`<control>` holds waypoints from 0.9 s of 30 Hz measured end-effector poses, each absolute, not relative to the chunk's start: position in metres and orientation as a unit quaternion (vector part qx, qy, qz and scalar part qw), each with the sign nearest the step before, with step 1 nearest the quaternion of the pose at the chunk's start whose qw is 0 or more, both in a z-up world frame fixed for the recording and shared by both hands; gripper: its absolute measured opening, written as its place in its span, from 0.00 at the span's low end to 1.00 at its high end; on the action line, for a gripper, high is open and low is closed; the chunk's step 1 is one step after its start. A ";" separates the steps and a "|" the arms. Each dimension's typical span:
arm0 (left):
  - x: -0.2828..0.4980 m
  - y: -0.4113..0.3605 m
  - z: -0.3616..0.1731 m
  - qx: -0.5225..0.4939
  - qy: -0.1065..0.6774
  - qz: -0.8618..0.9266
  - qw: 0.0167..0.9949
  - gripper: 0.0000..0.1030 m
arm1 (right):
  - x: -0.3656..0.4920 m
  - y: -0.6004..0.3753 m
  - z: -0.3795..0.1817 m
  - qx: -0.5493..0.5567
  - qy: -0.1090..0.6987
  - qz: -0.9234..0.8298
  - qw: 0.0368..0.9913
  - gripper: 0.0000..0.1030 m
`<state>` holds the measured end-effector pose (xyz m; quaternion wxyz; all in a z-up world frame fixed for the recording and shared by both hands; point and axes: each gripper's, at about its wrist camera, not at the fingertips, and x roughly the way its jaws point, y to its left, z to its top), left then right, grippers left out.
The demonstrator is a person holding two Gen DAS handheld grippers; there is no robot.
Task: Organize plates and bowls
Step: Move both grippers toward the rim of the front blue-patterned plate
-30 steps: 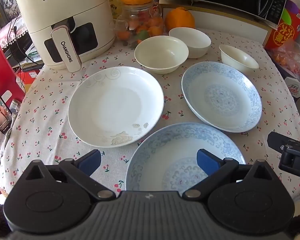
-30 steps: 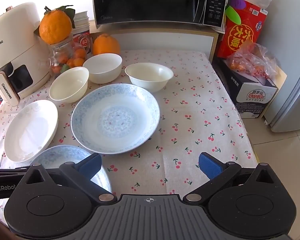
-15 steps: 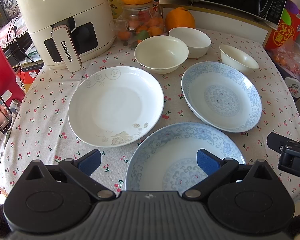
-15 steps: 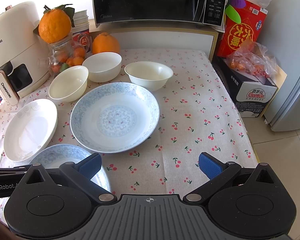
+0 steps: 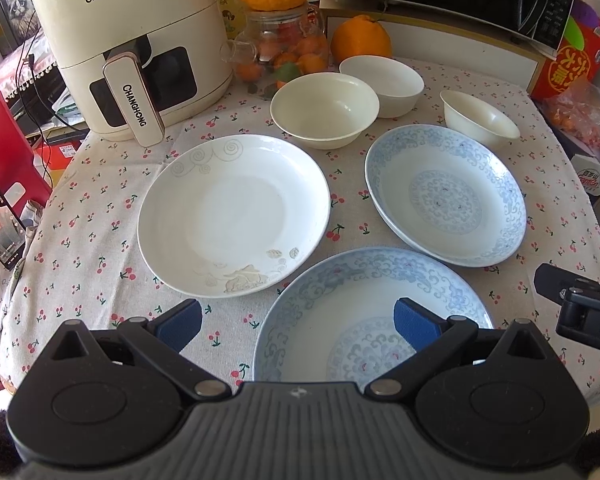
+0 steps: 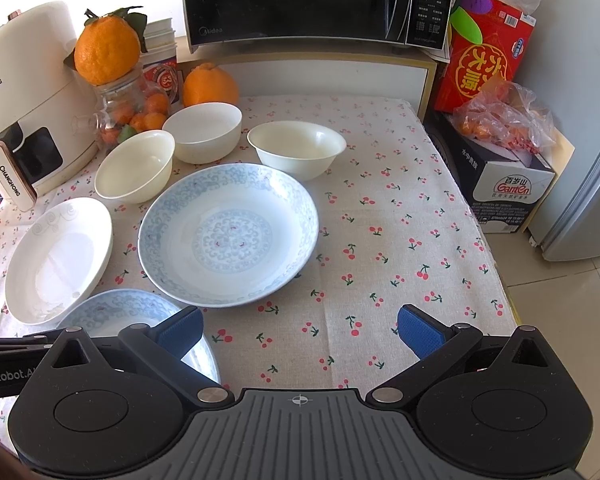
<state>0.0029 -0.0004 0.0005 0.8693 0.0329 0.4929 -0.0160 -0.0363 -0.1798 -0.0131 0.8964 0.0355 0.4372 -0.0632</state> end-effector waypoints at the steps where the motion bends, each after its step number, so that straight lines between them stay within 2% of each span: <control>1: 0.004 -0.001 0.001 0.033 0.493 -0.016 0.869 1.00 | -0.036 -0.180 -0.013 0.036 0.436 -0.063 0.897 1.00; 20: 0.013 -0.006 0.005 0.033 0.477 -0.032 0.878 1.00 | -0.026 -0.189 -0.005 0.036 0.431 -0.066 0.899 1.00; 27: 0.021 -0.011 0.016 0.066 0.448 -0.046 0.891 1.00 | -0.021 -0.198 0.023 0.022 0.391 -0.061 0.918 1.00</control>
